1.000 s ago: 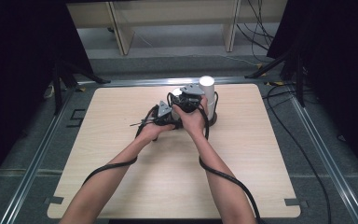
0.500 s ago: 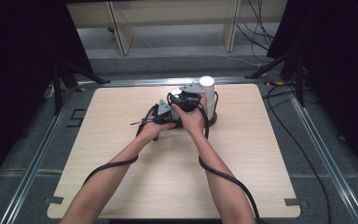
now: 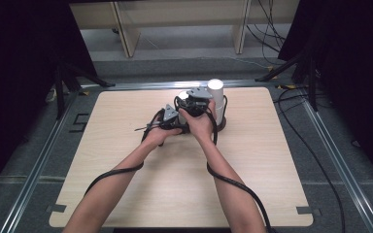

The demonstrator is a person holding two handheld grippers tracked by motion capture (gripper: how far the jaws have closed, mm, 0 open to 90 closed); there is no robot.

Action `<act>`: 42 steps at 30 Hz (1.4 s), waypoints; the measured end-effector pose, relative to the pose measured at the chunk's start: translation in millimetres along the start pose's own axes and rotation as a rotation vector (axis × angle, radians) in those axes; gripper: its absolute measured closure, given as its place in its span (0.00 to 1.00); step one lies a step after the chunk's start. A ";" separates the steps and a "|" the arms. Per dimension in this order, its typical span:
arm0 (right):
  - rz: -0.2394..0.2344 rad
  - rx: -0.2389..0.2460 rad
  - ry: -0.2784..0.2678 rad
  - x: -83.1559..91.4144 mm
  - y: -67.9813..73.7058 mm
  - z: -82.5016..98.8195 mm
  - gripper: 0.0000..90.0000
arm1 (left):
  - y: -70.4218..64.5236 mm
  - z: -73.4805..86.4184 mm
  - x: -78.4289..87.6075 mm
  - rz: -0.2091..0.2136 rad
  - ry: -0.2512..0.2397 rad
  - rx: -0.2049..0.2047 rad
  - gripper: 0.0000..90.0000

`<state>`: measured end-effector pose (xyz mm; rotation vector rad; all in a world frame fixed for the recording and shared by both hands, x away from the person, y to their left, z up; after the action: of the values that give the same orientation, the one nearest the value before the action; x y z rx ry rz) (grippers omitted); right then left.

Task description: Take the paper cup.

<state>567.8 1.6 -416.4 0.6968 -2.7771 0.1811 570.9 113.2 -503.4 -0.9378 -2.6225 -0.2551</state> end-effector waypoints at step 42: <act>-0.003 0.012 0.018 1.1 7.0 -6.1 0.41 | 3.7 -2.6 -1.3 0.000 0.036 0.018 0.25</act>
<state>564.9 8.3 -410.6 0.6989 -2.7600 0.2026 574.9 114.5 -501.3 -0.9194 -2.5879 -0.2451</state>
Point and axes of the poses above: each handheld gripper's, and its own axes: x roughly backward along the jaws, z roughly out of its underside, y roughly to its left, the point moved 3 cm from there along -x, roughly forward along the jaws, and after that the axes turned 3 degrees about x, right-handed, at the moved point
